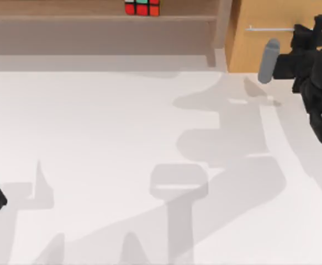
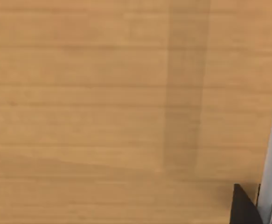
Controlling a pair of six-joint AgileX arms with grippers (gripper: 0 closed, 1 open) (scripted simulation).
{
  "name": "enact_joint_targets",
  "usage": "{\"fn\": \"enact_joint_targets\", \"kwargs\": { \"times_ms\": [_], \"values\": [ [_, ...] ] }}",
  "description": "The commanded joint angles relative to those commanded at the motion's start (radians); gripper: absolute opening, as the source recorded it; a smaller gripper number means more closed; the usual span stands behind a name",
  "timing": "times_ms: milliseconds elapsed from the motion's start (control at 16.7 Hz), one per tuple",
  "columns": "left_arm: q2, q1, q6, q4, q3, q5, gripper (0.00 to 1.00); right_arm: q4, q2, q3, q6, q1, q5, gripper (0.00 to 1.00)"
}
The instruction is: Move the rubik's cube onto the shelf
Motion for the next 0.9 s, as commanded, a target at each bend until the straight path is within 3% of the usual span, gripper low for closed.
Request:
{"fn": "enact_joint_targets", "kwargs": {
  "times_ms": [540,900],
  "values": [
    [0.0,0.0,0.0,0.0,0.0,0.0,1.0,0.0,0.0,0.0,0.0,0.0,0.0,0.98],
    [0.0,0.0,0.0,0.0,0.0,0.0,1.0,0.0,0.0,0.0,0.0,0.0,0.0,1.0]
  ]
}}
